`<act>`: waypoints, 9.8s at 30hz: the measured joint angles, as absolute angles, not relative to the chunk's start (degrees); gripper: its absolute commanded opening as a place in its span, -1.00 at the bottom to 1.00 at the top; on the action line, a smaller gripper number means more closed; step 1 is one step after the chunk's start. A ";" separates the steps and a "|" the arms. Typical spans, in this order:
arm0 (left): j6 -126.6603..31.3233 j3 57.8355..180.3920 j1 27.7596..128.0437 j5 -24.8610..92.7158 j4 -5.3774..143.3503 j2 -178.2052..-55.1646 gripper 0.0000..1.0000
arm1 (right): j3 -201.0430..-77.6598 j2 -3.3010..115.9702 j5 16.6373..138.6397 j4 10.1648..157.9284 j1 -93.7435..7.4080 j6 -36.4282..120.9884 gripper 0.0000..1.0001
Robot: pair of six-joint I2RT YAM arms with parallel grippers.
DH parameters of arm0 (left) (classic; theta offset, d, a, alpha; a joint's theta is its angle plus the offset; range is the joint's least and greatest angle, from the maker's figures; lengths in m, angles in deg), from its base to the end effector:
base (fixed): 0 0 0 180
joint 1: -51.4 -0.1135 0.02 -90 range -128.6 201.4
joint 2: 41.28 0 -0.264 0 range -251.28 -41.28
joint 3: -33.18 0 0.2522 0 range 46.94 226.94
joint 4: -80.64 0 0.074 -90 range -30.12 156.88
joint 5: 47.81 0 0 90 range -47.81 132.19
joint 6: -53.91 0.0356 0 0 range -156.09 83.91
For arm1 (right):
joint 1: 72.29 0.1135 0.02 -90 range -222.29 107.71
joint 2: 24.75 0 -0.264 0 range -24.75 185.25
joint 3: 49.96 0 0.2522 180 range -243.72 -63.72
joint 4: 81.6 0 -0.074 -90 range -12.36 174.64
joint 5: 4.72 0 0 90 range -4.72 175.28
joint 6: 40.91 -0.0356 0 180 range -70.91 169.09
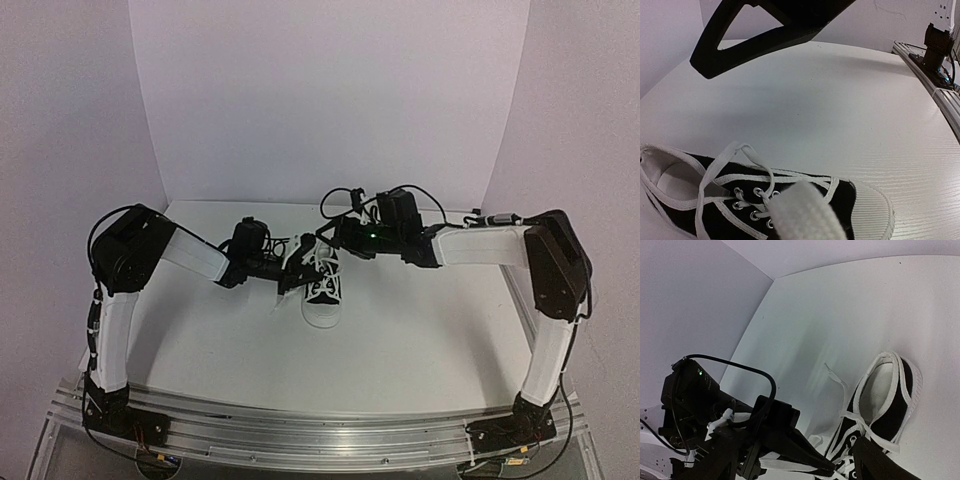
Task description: Tie the shoes
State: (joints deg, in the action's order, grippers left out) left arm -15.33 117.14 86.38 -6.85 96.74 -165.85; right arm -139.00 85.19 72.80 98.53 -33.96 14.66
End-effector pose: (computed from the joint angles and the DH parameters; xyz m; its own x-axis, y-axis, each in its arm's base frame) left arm 0.3532 -0.2799 0.1263 0.0149 0.2731 -0.9619 0.9983 0.0496 0.0296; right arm 0.3461 0.2835 0.2331 -0.6614 0.1808 -0.7279 -0.4729 0.6527 0.5919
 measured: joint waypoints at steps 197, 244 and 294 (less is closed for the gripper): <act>-1.56 123.02 88.83 -2.94 68.31 -157.20 0.70 | -148.03 92.55 70.71 76.78 -32.94 -0.99 -1.00; -13.34 118.68 89.27 2.70 84.22 -160.06 0.26 | -142.99 92.55 84.02 87.28 -29.86 -12.49 -1.00; -7.43 120.13 88.58 8.70 79.21 -161.81 -1.00 | -139.11 87.44 79.00 87.43 -32.45 -6.35 -0.38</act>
State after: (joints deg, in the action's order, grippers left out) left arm -7.43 120.13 88.58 8.70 79.21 -161.81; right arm -139.11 87.44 79.00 87.43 -32.45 -6.35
